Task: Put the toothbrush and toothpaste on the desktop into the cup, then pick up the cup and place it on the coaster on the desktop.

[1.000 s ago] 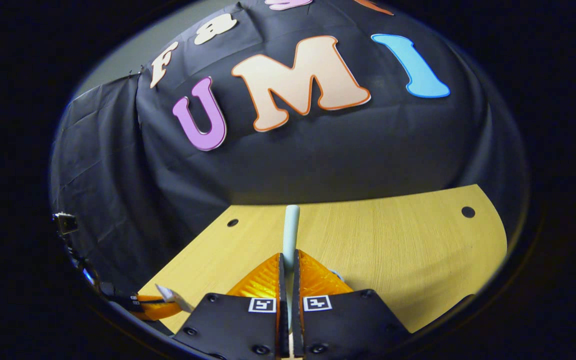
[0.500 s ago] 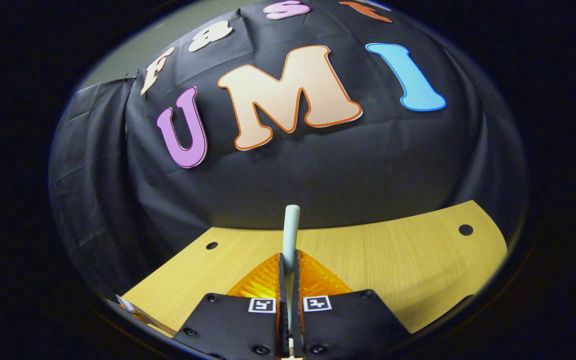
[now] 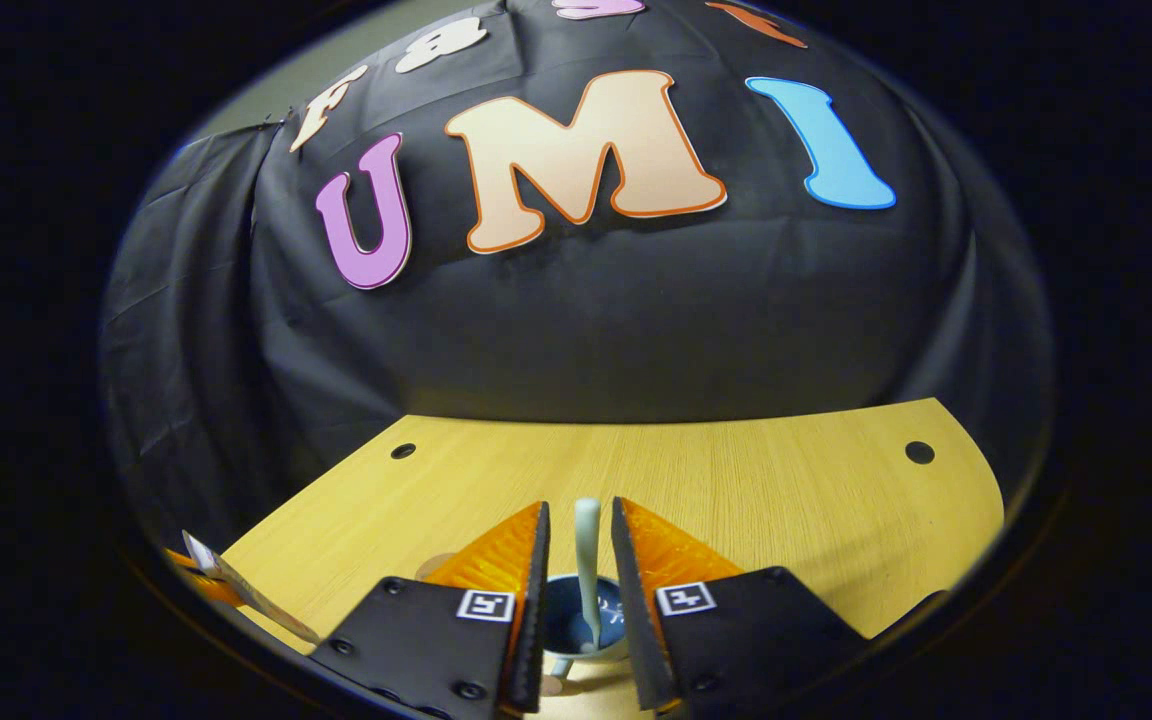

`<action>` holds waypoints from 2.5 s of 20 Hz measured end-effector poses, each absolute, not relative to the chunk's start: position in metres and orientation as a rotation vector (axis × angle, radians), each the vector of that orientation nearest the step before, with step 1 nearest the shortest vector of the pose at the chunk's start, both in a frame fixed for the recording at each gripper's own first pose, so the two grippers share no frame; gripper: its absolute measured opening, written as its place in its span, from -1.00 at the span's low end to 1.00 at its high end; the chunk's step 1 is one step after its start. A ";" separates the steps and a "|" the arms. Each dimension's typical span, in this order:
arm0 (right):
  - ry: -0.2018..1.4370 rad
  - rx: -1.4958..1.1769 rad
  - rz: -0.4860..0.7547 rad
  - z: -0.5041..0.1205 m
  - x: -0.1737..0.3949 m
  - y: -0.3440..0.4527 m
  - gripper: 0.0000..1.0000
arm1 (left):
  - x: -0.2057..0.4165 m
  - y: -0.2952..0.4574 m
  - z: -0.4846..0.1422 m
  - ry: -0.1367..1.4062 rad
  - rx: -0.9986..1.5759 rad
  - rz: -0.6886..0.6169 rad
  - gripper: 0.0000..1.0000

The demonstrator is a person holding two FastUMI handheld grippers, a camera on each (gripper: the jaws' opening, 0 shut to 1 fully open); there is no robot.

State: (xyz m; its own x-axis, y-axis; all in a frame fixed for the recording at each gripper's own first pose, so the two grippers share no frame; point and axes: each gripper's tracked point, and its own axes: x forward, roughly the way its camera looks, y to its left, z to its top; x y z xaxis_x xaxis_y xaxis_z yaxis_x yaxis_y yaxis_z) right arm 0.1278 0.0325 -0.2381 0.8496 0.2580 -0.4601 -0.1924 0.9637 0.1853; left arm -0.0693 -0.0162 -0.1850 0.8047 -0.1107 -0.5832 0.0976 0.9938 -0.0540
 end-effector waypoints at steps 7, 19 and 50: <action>0.542 0.102 0.215 -0.238 0.069 0.000 0.95 | -0.024 -0.046 -0.153 0.552 -0.135 -0.198 -1.00; 0.580 0.113 0.060 -0.227 0.005 -0.080 0.87 | 0.049 -0.143 -0.126 0.457 -0.133 -0.433 -1.00; 1.034 0.093 0.291 -0.260 0.009 0.016 0.90 | 0.015 -0.053 -0.164 0.455 -0.052 -0.241 0.90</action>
State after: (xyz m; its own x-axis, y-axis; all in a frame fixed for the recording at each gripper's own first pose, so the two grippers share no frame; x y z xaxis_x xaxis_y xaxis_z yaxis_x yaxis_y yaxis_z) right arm 0.0090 0.0161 -0.2597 0.4769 0.2808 -0.8329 -0.1940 0.9579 0.2118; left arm 0.0155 -0.0532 -0.1644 0.8704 -0.2419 -0.4288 0.2190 0.9703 -0.1030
